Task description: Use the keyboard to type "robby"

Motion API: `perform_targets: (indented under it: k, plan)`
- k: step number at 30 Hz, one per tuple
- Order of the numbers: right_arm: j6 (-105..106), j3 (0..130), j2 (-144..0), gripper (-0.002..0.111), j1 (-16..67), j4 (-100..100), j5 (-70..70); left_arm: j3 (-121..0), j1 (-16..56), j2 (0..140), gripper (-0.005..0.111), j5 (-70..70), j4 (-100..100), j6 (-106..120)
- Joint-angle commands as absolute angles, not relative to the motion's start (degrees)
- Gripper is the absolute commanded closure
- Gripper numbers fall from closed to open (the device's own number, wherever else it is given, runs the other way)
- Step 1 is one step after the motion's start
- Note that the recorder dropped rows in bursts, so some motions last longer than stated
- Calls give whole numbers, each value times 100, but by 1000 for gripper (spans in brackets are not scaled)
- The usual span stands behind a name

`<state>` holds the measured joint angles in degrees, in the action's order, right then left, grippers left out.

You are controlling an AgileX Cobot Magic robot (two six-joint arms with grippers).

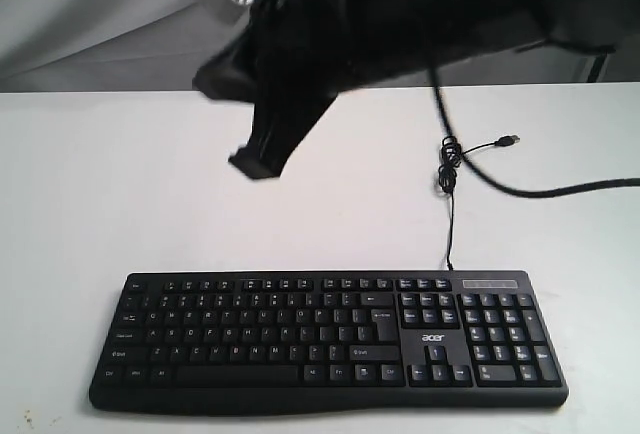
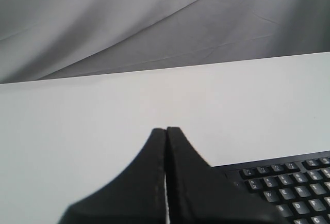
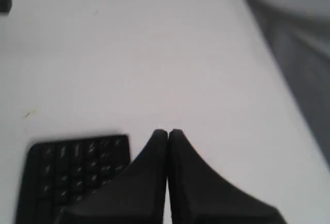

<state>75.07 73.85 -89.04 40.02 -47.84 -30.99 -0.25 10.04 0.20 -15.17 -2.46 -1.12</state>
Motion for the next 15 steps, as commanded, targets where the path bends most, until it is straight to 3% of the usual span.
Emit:
perform_targets:
  k: [1, 13, 15]
  plan:
    - [7474, 6915, -7705, 108, 3999, -5137, -2118, 0, 1036, 0, 107, -1484, -274, -128]
    - [6738, 5977, -5203, 108, 3999, -5664, -2092, 0, 1036, 0, 107, -1484, -274, -128]
    - [6738, 5977, -4783, 108, 3999, -5677, -1473, 0, 1036, 0, 107, -1484, -274, -128]
